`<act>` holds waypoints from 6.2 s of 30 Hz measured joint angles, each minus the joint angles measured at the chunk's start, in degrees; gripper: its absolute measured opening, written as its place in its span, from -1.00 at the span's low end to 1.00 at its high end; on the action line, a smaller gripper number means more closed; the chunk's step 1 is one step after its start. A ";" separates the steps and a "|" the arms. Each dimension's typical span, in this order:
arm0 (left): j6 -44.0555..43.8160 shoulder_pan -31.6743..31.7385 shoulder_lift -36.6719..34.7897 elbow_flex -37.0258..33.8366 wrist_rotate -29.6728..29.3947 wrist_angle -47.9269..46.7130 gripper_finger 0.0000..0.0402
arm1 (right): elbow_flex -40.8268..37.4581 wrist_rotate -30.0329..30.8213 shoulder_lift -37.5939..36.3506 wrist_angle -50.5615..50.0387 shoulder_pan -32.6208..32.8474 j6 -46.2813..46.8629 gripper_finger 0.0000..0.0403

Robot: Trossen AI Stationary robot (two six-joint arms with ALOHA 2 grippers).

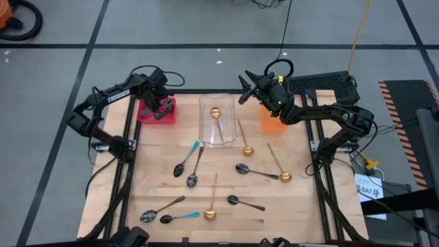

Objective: Sort silverware by color (type)
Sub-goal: Put the blue spoon into the red bin, then put the black spoon into the orange bin

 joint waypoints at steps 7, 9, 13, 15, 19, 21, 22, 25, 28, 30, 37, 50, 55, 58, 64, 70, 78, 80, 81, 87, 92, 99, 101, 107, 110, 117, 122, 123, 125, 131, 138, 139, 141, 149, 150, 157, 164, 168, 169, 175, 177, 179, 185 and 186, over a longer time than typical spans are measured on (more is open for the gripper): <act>1.39 1.83 2.49 -0.01 0.07 1.49 -0.91 | 0.00 0.00 0.00 -0.02 0.00 0.00 -0.18; 1.60 2.23 3.09 -0.02 1.12 2.02 -0.91 | 0.00 -0.02 0.00 -0.03 0.00 0.00 -0.18; 2.14 2.52 4.21 0.00 4.32 3.20 -0.91 | 0.00 -0.01 0.00 -0.04 0.00 0.00 -0.18; 1.89 2.57 4.46 0.00 4.31 3.20 -0.91 | 0.00 -0.02 0.00 -0.02 0.00 0.00 -0.18; 1.87 2.58 4.55 0.00 4.33 3.20 -0.91 | 0.00 -0.02 0.00 -0.03 0.00 0.00 -0.18; 1.83 2.56 4.55 0.00 4.33 3.20 -0.91 | 0.00 -0.02 0.00 -0.02 0.00 0.00 -0.18; 1.58 2.58 4.55 0.00 4.33 3.29 -0.90 | 0.00 -0.02 0.00 -0.02 0.00 0.00 -0.18; 0.89 2.61 4.55 0.00 4.33 3.98 -0.80 | 0.00 -0.02 0.00 0.00 0.00 0.00 -0.18; 0.80 2.61 4.55 0.00 4.33 3.97 -0.71 | 0.00 -0.02 0.00 -0.02 0.00 0.00 -0.18; 0.78 2.56 4.55 0.00 4.33 3.98 -0.69 | 0.00 -0.02 0.00 -0.02 0.00 0.00 -0.18; -0.15 2.56 4.55 0.00 4.21 3.93 -0.67 | 0.00 -0.02 0.00 0.00 0.00 0.00 -0.18; -6.03 -4.32 1.32 0.00 4.33 12.59 -0.66 | -0.04 -4.86 -2.91 -7.76 1.22 3.05 -0.18; -6.32 -9.46 -2.10 0.02 4.37 20.90 -0.66 | -0.02 -6.15 -8.95 -20.27 1.60 8.63 -0.18; -6.08 -12.78 -3.65 0.07 4.40 26.58 -0.65 | -0.02 -11.78 -12.42 -27.83 1.89 13.07 -0.18; -4.02 -19.08 -4.83 0.07 4.57 39.72 -0.65 | 3.42 -16.18 -16.59 -43.62 5.48 17.47 -0.18; -3.09 -23.74 -4.78 0.07 4.55 45.03 -0.65 | 15.11 -16.22 -14.80 -68.23 10.48 17.65 -0.18; -4.64 -28.01 -4.78 0.07 4.55 41.56 -0.65 | 22.81 -16.31 -14.53 -91.35 13.35 24.35 -0.18; -5.30 -29.02 -4.78 0.07 4.55 40.14 -0.65 | 22.95 -16.55 -14.80 -96.06 13.89 27.23 -0.18; -5.63 -29.58 -4.78 0.07 4.55 39.57 -0.65 | 23.05 -16.95 -14.82 -97.92 14.21 28.49 -0.18; -6.92 -33.12 -4.78 0.07 4.55 37.97 -0.65 | 23.04 -19.44 -13.66 -109.36 18.17 36.96 -0.18; -8.58 -36.62 -4.78 0.04 4.53 35.68 -0.65 | 22.78 -19.43 -12.50 -113.49 23.86 39.53 -0.18; -9.75 -42.41 -4.78 0.04 4.52 35.00 -0.65 | 19.21 -19.03 -11.31 -112.61 33.53 37.66 -0.18; -9.78 -44.08 -4.78 0.04 4.52 34.97 -0.65 | 17.99 -18.97 -10.10 -111.71 35.90 38.79 -0.18; -9.80 -48.02 -4.76 0.04 4.52 34.94 -0.65 | 17.22 -17.67 -4.12 -108.40 42.82 40.89 -0.18; -9.84 -49.21 -4.76 0.04 4.50 34.78 -0.65 | 17.22 -16.54 -0.70 -106.21 45.42 40.20 -0.18; -10.41 -52.53 -4.76 0.04 4.33 32.69 -0.65 | 17.22 -7.12 4.35 -105.70 48.14 38.41 -0.18; -10.56 -55.69 -4.76 0.04 3.94 30.42 -0.65 | 17.22 -3.86 7.03 -103.12 48.45 34.72 -0.18; -10.56 -56.28 -4.76 0.04 3.90 30.11 -0.65 | 17.22 -3.80 7.65 -102.33 48.39 34.18 -0.18; -10.56 -57.16 -4.76 0.04 3.89 29.39 -0.65 | 17.22 -3.83 9.29 -100.71 48.07 33.10 -0.18; -10.32 -58.32 -4.76 0.04 3.85 27.78 -0.65 | 17.22 -4.29 13.97 -98.28 47.61 32.54 -0.18; -10.08 -58.31 -4.74 0.04 3.83 26.56 -0.65 | 17.51 -7.59 16.40 -97.84 46.44 33.06 -0.27; -9.91 -58.31 -4.75 0.04 3.82 26.37 -0.65 | 17.50 -8.34 16.55 -97.83 46.13 33.00 -0.32; -9.72 -58.30 -4.75 0.04 3.82 26.33 -0.65 | 17.46 -8.99 16.90 -97.88 45.47 33.00 -0.43; -8.83 -58.24 -4.74 0.04 3.82 26.28 -0.65 | 17.29 -10.83 17.00 -95.48 43.54 32.61 -0.95; -8.79 -58.24 -4.74 0.04 3.82 26.26 -0.65 | 17.22 -11.30 17.01 -94.88 43.40 32.89 -0.95; -7.34 -58.24 -4.99 0.03 3.07 26.24 -0.65 | 17.22 -11.73 15.50 -95.30 43.12 36.20 -0.97; -5.82 -57.88 -7.23 0.00 -4.34 26.52 -0.65 | 17.08 -12.88 8.47 -97.74 41.97 37.62 -0.99; -5.10 -56.66 -9.66 0.00 -6.86 26.32 -0.65 | 17.05 -14.65 3.76 -98.79 40.51 37.63 -0.99; -4.99 -56.26 -10.34 0.00 -7.56 26.32 -0.65 | 17.05 -14.68 2.36 -98.69 39.85 37.59 -0.99; -2.78 -53.02 -13.80 0.00 -9.25 26.05 -0.65 | 17.11 -14.66 -4.75 -100.15 32.85 36.23 -1.00; -2.01 -51.77 -14.59 0.02 -9.27 26.36 -0.65 | 17.11 -14.64 -6.73 -100.13 29.63 34.68 -1.00; -1.32 -50.54 -15.15 0.02 -9.27 26.21 -0.65 | 17.14 -14.64 -7.93 -100.24 26.20 32.94 -1.00; 0.16 -47.24 -15.55 0.02 -9.27 25.39 -0.65 | 18.88 -14.29 -9.34 -99.59 15.80 26.75 -1.00; 0.41 -46.72 -15.66 0.02 -9.27 25.46 -0.65 | 19.80 -14.28 -9.11 -99.66 14.30 26.00 -1.00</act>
